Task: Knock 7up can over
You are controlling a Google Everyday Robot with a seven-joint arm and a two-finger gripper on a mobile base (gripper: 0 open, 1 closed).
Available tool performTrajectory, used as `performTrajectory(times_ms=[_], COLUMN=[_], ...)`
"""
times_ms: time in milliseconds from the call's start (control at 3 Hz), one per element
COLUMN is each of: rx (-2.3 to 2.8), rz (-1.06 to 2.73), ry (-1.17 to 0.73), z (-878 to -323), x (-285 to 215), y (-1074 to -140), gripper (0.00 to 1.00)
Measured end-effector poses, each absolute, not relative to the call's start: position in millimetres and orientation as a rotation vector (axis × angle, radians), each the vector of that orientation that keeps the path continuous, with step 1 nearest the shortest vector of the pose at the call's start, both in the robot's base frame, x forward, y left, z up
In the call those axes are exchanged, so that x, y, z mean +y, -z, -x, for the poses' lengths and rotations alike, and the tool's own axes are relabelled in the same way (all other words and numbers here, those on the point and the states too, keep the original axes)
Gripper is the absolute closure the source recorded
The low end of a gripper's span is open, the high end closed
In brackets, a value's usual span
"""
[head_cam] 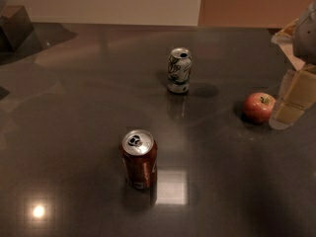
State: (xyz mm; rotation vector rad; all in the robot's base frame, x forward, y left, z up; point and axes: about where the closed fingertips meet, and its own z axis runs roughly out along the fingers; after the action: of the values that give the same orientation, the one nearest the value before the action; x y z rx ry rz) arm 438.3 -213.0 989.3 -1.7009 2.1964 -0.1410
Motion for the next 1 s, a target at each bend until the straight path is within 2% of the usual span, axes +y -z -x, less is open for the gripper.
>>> performTrajectory(times_ms=[333,1000], rx=[2.190,2.148], rz=[1.701,1.628], ry=[0.131,-0.020], z=[-445,-500], x=[-210,-177], y=[-990,-972], gripper=[0.00,0.00])
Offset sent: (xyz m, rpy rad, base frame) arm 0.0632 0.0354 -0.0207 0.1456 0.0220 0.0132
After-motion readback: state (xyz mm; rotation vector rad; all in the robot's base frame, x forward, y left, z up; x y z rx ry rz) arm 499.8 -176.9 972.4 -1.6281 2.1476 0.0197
